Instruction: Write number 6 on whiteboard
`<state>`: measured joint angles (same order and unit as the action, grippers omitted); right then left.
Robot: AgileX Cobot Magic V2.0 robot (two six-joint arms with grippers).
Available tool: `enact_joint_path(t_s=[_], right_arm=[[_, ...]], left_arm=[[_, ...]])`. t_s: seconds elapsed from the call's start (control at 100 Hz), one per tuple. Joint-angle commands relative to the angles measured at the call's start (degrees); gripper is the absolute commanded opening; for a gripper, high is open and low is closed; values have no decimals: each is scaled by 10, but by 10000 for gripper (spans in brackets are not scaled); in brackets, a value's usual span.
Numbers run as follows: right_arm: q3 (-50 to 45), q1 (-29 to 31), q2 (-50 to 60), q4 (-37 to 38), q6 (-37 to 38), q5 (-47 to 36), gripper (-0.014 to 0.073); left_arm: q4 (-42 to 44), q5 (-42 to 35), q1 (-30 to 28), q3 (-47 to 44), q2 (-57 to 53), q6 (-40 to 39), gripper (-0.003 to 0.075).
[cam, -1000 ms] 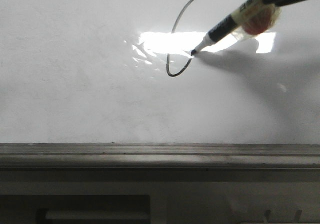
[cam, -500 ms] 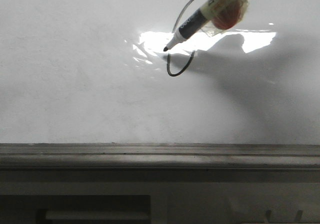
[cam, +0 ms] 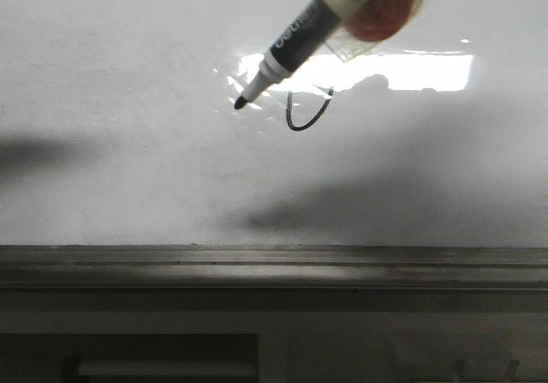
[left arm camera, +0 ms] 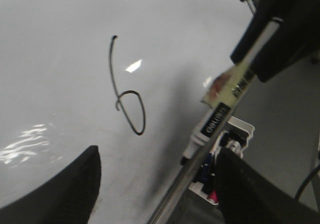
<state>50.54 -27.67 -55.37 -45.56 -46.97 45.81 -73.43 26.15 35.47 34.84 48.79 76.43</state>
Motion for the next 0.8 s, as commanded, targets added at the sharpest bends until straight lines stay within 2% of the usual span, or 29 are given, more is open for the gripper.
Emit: enact_joint_path(t_s=[0.0, 0.2, 0.51, 0.61, 0.79], right_arm=[[38, 1, -9, -19, -8, -5, -45], [65, 1, -39, -18, -8, 33, -45], [65, 1, -40, -18, -8, 31, -45], [65, 1, -40, -18, -8, 31, -45], [65, 1, -41, -18, -8, 30, -45]], left_arm=[[-26, -2, 41, 39, 41, 29, 438], [-23, -61, 112, 80, 116, 55, 438], [-7, -64, 123, 104, 170, 56, 426], [-6, -64, 123, 104, 178, 56, 342], [-6, -64, 123, 104, 180, 56, 94]])
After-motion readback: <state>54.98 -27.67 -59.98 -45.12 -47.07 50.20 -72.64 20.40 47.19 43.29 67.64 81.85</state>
